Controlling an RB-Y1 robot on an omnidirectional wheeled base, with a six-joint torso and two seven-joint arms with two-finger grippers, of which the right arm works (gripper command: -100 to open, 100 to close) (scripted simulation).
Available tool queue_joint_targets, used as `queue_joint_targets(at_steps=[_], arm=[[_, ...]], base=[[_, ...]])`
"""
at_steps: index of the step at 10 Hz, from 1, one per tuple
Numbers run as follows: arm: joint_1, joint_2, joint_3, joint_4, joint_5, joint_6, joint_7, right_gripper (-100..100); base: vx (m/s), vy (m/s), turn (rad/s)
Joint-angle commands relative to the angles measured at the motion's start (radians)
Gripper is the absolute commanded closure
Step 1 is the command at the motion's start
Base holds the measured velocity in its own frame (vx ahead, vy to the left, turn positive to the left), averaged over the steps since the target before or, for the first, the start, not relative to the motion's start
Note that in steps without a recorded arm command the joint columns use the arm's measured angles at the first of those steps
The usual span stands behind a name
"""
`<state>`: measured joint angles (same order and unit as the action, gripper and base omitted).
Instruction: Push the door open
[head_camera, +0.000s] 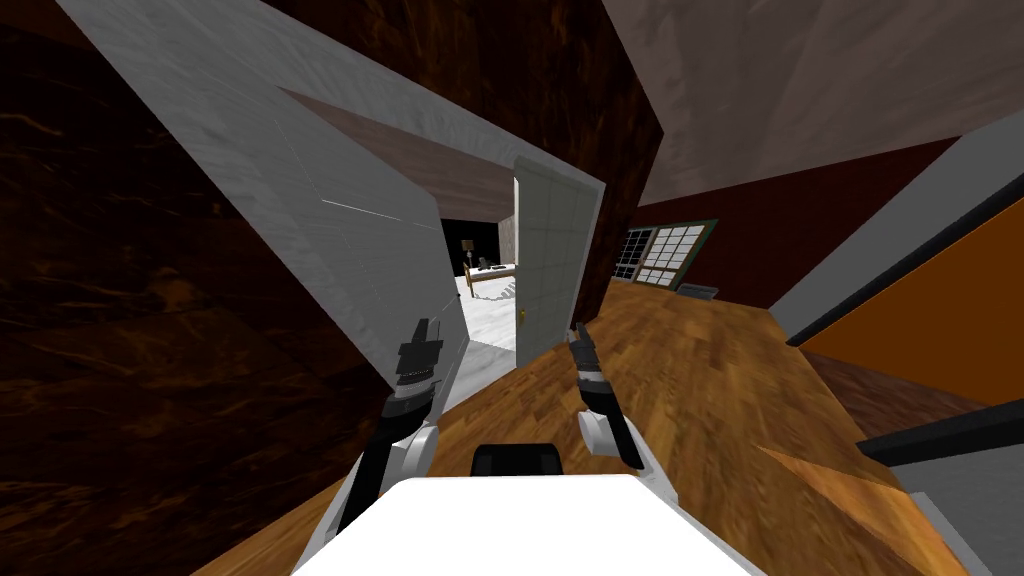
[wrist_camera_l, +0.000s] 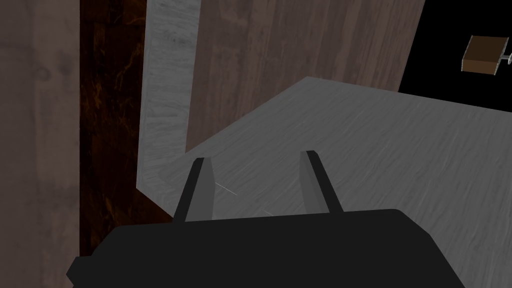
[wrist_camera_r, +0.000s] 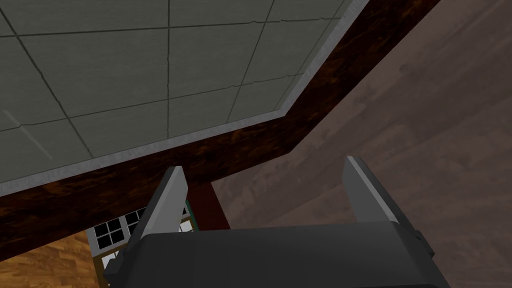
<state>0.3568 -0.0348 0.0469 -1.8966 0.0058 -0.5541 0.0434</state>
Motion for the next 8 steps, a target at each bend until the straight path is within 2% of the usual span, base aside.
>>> queue_joint_targets(at_steps=[1, 2, 3, 5, 6, 8], arm=[[-0.019, -0.003, 0.005, 0.05, 0.001, -0.007, -0.002, -100], [-0.034, -0.006, 0.011, 0.073, 0.001, -0.014, -0.004, -100], [-0.034, -0.006, 0.011, 0.089, 0.001, -0.014, -0.004, -100], [-0.066, -0.009, 0.022, 0.155, 0.003, -0.029, -0.007, -100], [-0.066, -0.009, 0.022, 0.17, 0.003, -0.029, -0.007, -100], [-0.098, -0.012, 0.033, 0.235, 0.004, -0.044, -0.011, -100]], base=[[0.054, -0.041, 0.034], [0.066, -0.051, 0.085], [0.054, -0.039, 0.028], [0.061, -0.052, 0.052], [0.053, -0.042, 0.041], [0.069, -0.034, 0.055]])
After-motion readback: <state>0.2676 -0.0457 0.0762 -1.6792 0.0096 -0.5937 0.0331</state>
